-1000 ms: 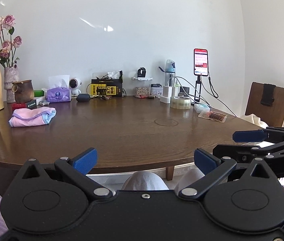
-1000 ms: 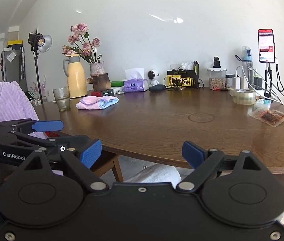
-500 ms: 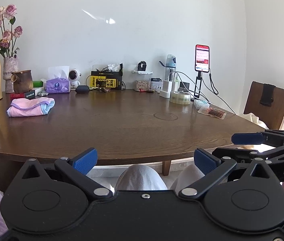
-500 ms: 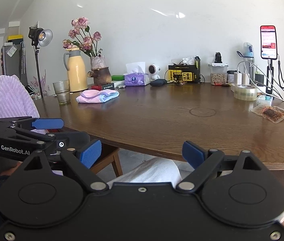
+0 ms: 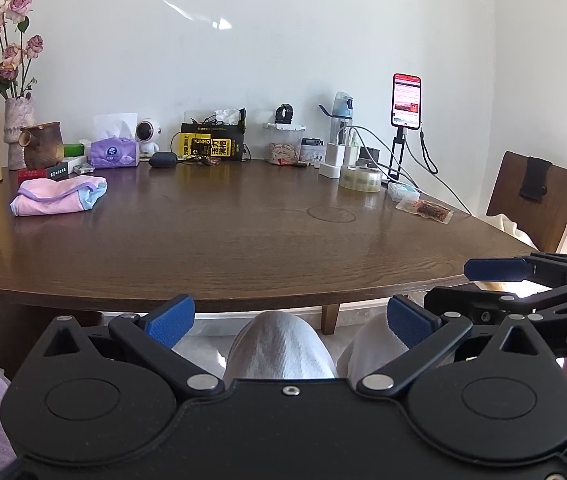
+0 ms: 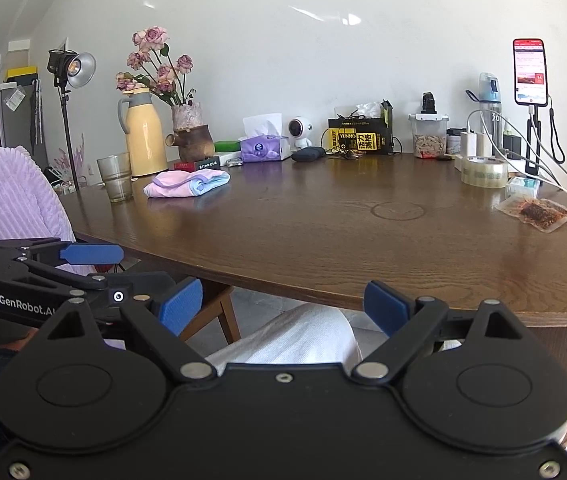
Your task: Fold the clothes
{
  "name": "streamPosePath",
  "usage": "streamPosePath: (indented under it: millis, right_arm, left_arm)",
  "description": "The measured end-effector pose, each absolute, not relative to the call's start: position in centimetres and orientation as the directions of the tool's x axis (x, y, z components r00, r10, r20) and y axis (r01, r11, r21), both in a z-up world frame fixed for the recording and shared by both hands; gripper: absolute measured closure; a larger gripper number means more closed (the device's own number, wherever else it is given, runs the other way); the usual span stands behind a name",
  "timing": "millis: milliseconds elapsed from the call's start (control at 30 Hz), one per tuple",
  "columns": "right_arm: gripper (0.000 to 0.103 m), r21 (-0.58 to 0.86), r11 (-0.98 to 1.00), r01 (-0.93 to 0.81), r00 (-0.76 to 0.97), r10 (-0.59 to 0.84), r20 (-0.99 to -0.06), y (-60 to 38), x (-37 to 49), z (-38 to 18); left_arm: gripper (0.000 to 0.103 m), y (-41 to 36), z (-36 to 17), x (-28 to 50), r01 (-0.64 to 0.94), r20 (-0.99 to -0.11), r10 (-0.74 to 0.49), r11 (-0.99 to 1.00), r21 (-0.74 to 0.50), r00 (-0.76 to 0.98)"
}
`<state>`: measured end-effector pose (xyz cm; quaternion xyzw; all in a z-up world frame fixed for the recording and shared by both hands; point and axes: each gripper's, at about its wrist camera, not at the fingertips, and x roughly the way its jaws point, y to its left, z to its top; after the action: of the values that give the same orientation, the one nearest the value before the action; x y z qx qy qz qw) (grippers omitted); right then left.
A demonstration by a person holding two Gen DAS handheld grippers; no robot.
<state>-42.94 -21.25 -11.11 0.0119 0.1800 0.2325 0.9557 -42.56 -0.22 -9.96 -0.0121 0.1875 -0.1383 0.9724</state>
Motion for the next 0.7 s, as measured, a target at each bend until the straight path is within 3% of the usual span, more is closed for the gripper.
streamPosePath:
  millis: [700]
  right_arm:
    - [0.011, 0.113, 0.890, -0.441, 0.826, 0.452, -0.337, -21.32, -43.10, -11.43]
  left_arm:
    - [0.000, -0.03, -9.94, -42.51, 0.270, -0.365, -0.278, 0.960, -0.072, 0.889]
